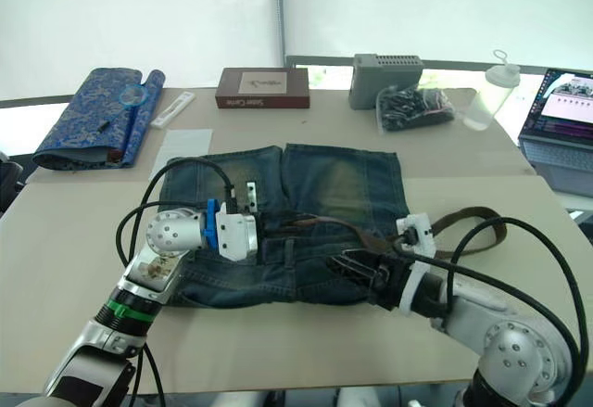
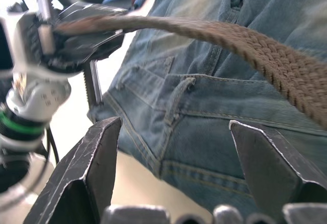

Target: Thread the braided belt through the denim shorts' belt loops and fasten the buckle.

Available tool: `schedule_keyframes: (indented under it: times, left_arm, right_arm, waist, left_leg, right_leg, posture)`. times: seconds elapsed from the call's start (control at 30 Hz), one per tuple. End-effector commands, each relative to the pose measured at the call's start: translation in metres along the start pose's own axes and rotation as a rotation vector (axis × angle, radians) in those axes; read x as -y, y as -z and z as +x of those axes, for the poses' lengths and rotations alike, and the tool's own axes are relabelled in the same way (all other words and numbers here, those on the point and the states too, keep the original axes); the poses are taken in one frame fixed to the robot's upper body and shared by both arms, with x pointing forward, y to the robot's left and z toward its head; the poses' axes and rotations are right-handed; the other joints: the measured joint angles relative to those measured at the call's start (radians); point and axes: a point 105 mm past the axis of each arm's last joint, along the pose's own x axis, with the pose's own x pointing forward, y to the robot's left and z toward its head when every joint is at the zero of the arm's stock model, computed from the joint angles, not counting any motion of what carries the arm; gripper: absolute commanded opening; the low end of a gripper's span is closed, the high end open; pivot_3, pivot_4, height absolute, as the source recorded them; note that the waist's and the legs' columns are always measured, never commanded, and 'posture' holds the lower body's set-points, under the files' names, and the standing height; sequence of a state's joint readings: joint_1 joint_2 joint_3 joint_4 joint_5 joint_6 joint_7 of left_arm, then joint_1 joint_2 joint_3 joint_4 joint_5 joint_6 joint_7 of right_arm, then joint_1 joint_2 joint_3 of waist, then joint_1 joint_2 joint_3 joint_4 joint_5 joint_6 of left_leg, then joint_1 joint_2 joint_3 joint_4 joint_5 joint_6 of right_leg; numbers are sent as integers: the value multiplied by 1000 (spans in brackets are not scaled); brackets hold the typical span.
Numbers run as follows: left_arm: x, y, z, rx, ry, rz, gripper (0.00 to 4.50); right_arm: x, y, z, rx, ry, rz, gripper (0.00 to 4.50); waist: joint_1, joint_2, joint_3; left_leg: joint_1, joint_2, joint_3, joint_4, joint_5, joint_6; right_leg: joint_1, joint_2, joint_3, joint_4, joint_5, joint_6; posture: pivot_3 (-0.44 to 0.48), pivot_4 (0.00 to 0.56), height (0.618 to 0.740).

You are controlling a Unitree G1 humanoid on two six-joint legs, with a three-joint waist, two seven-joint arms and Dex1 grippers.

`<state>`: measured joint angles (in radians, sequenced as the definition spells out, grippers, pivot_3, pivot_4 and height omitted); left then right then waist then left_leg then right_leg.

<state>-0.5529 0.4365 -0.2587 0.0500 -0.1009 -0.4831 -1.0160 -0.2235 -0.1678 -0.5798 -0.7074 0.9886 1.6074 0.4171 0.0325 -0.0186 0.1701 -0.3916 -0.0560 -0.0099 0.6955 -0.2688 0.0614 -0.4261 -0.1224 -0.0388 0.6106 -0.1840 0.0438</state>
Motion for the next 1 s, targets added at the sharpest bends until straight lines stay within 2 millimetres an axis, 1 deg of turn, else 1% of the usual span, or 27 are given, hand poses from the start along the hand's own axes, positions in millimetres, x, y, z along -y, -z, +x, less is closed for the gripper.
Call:
schedule_keyframes:
  times: [0.03,0.13,0.33,0.37,0.43,0.47,0.5,0.53,0.57,0.63,0.67,0.73,0.8,0.87,0.97,1.0]
  left_arm:
    - [-7,-6,-1,29,11,31,0]
    - [-7,-6,-3,31,-2,-41,0]
    - [1,-6,-5,27,16,-44,0]
    - [-2,-5,-6,30,-5,-103,0]
    - [-7,-2,-7,28,-44,-376,0]
    - [-5,-2,-8,30,-26,-483,0]
    - [-2,-3,-9,31,-9,-564,0]
    - [-1,-5,-10,32,0,-621,0]
    - [0,-6,-11,34,2,-665,0]
    - [3,-7,-13,25,8,-712,0]
    - [4,-6,-14,19,6,-718,0]
    - [4,-6,-15,11,6,-717,0]
    - [4,-6,-15,9,14,-697,0]
    - [5,-6,-14,10,23,-673,0]
    - [7,-7,-13,7,47,-594,0]
    - [9,-8,-13,5,60,-563,0]
  right_arm:
    - [-5,-11,4,62,-20,28,3740]
    - [-7,-13,6,72,-16,34,3740]
    - [-13,-23,6,130,-36,115,3740]
    - [-17,-21,5,72,-22,34,3740]
    - [-25,-11,-1,-120,70,-316,3740]
    - [-34,-7,-6,-219,79,-542,3740]
    - [-43,-1,-12,-299,37,-711,3740]
    - [-46,2,-16,-354,0,-817,3740]
    - [-45,-1,-19,-362,-8,-872,3740]
    - [-44,-24,-19,-265,-12,-901,3740]
    - [-41,-35,-18,-225,9,-929,3740]
    - [-31,-46,-17,-219,63,-1030,3740]
    - [-22,-47,-15,-248,82,-1103,3740]
    - [-16,-44,-11,-254,81,-1122,3740]
    - [-13,-33,-3,-281,26,-1124,3740]
    - [-12,-31,-1,-285,14,-1118,3354]
  waist:
    - [-5,0,0]
    - [-11,0,0]
    - [-26,0,0]
    - [-27,1,0]
    - [-29,3,2]
    - [-30,6,3]
    - [-30,10,4]
    - [-32,8,3]
    - [-33,4,3]
    - [-36,-2,3]
    - [-38,-2,3]
    - [-37,-2,4]
    - [-30,-2,4]
    - [-24,-3,4]
    - [-20,-3,4]
    - [-19,-3,4]
  left_leg:
    - [0,0,0,0,0,0]
    - [0,0,0,0,0,0]
    - [1,0,0,0,0,0]
    - [1,0,0,0,0,0]
    - [0,0,1,0,0,1]
    - [0,0,1,0,0,1]
    - [-1,0,1,2,0,2]
    - [-2,0,1,2,0,3]
    - [0,1,0,1,0,3]
    - [0,4,-1,0,0,2]
    - [0,5,0,0,-1,2]
    - [1,3,1,1,0,2]
    - [1,2,2,3,0,2]
    - [1,2,2,3,0,2]
    - [0,1,2,2,0,2]
    - [-1,2,1,2,0,2]
  right_leg:
    - [0,0,0,0,0,0]
    - [0,0,0,0,0,0]
    - [1,1,0,0,0,0]
    - [1,1,0,0,0,0]
    - [1,0,0,0,0,0]
    - [0,0,1,0,-1,1]
    - [0,0,1,0,-4,6]
    - [0,0,0,0,-7,12]
    - [1,1,0,-1,-9,13]
    - [3,4,-2,-2,-10,12]
    - [3,5,-1,-2,-10,12]
    - [3,3,1,0,-9,11]
    - [3,2,1,0,-7,11]
    - [3,1,1,-1,-7,12]
    - [2,0,1,-1,-6,8]
    - [1,0,1,-2,-3,3]
  posture:
    - [0,150,740]
    - [0,150,740]
    - [0,150,740]
    - [0,150,740]
    - [0,150,740]
    - [0,150,740]
    - [0,150,740]
    - [0,150,740]
    - [0,150,740]
    - [0,150,740]
    - [0,150,740]
    - [0,150,740]
    - [0,150,740]
    - [0,150,740]
    - [0,150,740]
    - [0,150,740]
